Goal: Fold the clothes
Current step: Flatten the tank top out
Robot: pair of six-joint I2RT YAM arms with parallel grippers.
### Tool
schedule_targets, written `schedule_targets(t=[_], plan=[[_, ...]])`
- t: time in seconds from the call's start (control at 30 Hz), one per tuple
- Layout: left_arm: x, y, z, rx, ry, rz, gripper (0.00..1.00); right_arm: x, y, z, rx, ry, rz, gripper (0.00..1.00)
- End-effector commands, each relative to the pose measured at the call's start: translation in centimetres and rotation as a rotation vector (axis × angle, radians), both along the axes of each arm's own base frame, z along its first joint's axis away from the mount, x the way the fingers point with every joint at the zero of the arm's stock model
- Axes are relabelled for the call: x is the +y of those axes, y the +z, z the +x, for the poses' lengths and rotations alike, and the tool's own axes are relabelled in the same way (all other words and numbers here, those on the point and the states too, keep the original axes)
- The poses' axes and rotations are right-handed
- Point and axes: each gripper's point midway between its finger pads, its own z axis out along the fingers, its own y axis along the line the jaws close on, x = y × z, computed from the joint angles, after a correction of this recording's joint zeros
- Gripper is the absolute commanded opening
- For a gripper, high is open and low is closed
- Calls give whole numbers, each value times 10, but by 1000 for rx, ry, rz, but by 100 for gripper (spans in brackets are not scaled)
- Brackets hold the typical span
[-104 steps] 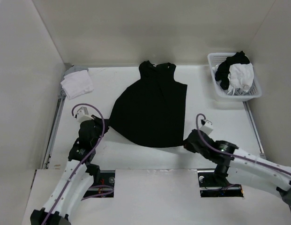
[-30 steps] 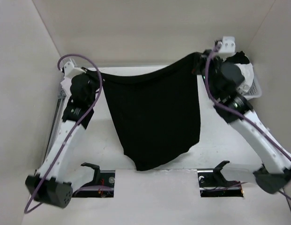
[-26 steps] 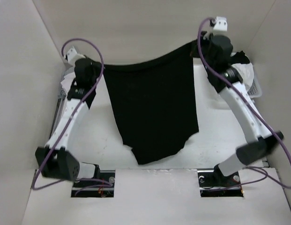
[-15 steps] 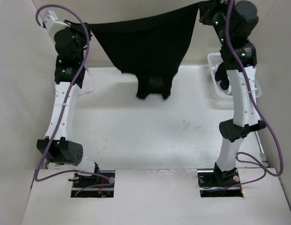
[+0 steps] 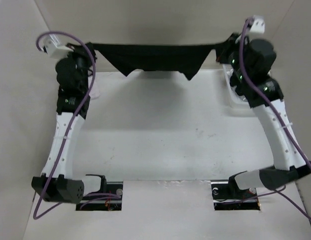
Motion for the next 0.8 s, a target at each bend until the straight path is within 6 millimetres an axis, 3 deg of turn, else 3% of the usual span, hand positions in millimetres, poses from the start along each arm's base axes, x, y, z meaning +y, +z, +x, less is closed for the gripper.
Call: schedule_targets(t=[0.0,0.03,0.07,0.1,0.2,0.3,0.43,0.53,0.67,0.77], plan=[[-4,-58,-22,59,29,6,3,2,-57,-27,47,-1,21,0],[-8,-90,-33,92,16,-11,3,5,-83,-41,79,18,38,0],[-9,-106,-39,110,9,-14,3,8,-106,-53,109,33,59,0],[-14,-144,-55,158,-8,-20,3,11,-127,-66,136,51,76,0],[-13,-214,-101,250,-25,-28,3,20,-194,-106,239,102,128,0],[-5,-257,-146,324,-26,-38,3,26,-252,-148,347,160,161,0],[4,-294,-191,408,-19,-47,4,29,-313,-205,513,230,186,0],[3,-316,-212,484,-35,-75,4,37,-352,-243,651,278,232,0],[-2,-324,-224,515,-50,-148,4,37,-397,-274,786,266,264,0],[4,-318,-218,519,-9,-138,4,41,-404,-279,784,260,274,0]])
